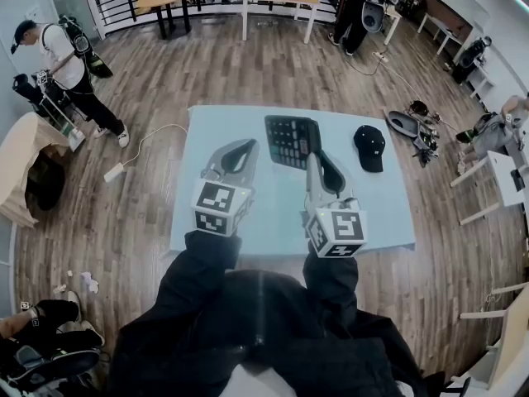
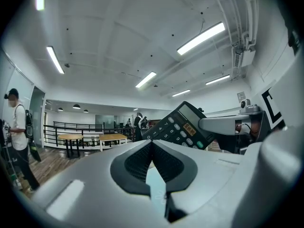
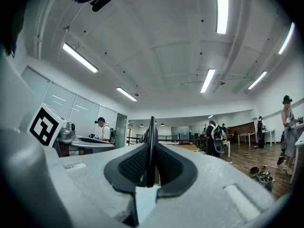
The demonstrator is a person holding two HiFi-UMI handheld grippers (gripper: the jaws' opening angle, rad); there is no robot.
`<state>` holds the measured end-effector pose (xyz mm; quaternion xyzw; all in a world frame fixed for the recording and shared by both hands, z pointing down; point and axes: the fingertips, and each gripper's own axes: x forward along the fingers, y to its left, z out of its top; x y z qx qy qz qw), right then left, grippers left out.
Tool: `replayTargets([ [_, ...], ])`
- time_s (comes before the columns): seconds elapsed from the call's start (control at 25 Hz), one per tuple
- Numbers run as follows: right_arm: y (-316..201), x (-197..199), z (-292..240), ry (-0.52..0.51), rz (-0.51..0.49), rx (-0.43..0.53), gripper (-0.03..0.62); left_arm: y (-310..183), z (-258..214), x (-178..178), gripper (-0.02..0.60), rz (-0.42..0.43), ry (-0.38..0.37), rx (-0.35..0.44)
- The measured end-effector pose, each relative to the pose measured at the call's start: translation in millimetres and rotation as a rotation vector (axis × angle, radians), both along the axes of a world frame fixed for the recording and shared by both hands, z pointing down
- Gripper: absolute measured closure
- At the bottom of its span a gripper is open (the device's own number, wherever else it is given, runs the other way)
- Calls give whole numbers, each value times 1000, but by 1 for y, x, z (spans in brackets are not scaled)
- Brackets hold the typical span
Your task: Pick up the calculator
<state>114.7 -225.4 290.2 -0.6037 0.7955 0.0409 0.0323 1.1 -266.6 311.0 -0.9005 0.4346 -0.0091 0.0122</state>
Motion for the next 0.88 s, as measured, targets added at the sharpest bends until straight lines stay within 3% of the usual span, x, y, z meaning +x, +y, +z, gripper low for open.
replayTargets([
  [0.88, 8, 0, -9, 22, 12, 32, 551, 4, 1, 0, 580, -5, -7, 10],
])
